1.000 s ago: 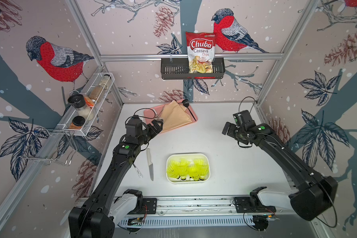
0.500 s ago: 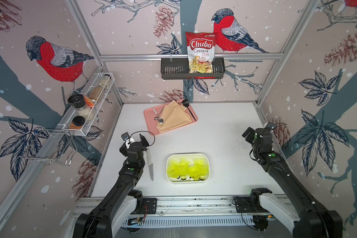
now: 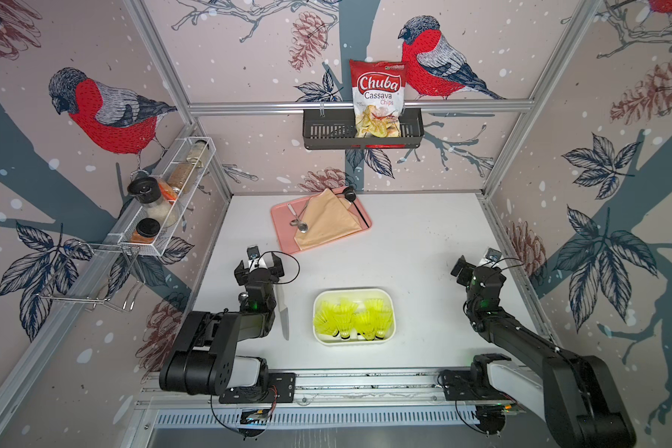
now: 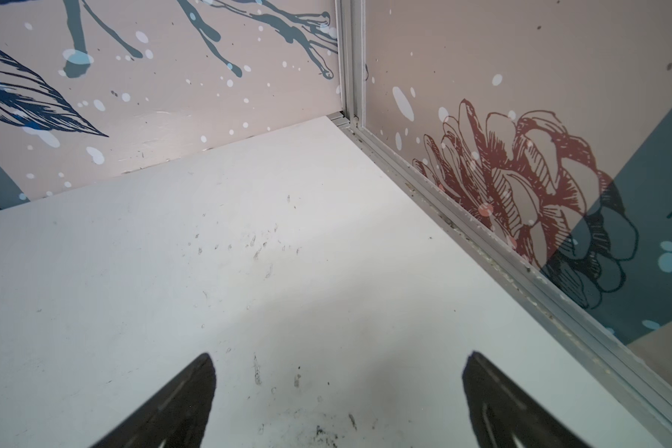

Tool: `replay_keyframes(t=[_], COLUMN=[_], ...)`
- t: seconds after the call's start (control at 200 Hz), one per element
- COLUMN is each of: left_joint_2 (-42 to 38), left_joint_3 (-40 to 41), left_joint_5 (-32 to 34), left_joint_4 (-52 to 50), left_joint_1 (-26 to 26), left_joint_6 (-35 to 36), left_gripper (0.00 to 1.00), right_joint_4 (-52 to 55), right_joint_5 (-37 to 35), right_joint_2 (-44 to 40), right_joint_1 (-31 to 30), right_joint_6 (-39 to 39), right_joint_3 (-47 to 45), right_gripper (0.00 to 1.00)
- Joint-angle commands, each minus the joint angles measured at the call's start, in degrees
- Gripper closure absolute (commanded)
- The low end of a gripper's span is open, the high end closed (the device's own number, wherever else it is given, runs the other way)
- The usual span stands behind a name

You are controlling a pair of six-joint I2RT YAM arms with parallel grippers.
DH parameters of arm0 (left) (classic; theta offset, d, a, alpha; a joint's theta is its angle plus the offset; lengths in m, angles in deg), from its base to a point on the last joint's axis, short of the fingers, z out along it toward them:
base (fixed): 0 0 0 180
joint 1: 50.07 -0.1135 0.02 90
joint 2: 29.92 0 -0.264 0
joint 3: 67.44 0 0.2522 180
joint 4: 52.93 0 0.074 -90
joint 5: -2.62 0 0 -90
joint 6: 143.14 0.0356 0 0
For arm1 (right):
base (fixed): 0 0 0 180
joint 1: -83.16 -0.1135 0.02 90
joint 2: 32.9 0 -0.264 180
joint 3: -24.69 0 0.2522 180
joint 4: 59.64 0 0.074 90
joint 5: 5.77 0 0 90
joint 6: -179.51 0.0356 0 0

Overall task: Put the shuttlecocks into the storage box
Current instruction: Reset both arms

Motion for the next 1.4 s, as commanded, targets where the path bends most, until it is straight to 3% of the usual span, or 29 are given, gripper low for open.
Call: replay_keyframes(t=[0.0,0.055,0.14,0.245,0.395,0.495,0.59,0.7,0.8,0.916,1.391], left_joint_2=[5.54,8.7,5.88,8.39,8.2,7.96,7.81,7.81,7.72,7.72,7.72], left_joint_3=[-0.31,1.58,1.88,4.57,5.13,5.05,4.78,2.94,0.15,0.31,0.22], left_joint_5=[-3.53,-3.23,-3.07,-4.15,-3.88,-3.98,-3.93,-2.73,-3.09,-3.36,-3.34], left_joint_4=[12.38,19.74,15.13,24.69,25.44,24.79,24.02,20.43,15.12,15.41,15.27], left_joint_1=[-0.37,-0.44,-0.45,-0.44,-0.44,-0.44,-0.45,-0.5,-0.99,-1.12,-1.15], left_joint_6=[1.67,2.43,1.01,2.32,2.21,2.03,1.93,1.45,0.84,0.83,0.83], left_gripper=[0.01,0.0,0.0,0.0,0.0,0.0,0.0,0.0,0.0,0.0,0.0], right_joint_4=[-16.01,-20.18,-25.35,-30.4,-39.08,-51.5,-42.47,-43.56,-35.99,-41.56,-41.19], right_joint_5=[4.42,6.1,7.93,10.06,11.13,10.4,8.19,6.94,5.2,5.16,4.72], right_joint_2=[2.29,4.18,6.42,10.14,19.25,26.22,23.35,25.92,24.58,26.14,25.79], right_joint_1=[1.53,2.48,3.36,4.63,4.83,4.56,3.87,3.57,2.99,2.94,2.64], right_joint_6=[-2.33,-2.71,-3.73,-3.82,-4.91,-5.56,-5.1,-5.63,-5.06,-5.78,-5.87], right_joint_3=[-2.36,-3.6,-4.13,-3.63,-3.48,-5.53,-3.36,-1.69,0.88,-0.59,-0.66], right_gripper=[0.0,0.0,0.0,0.0,0.0,0.0,0.0,0.0,0.0,0.0,0.0])
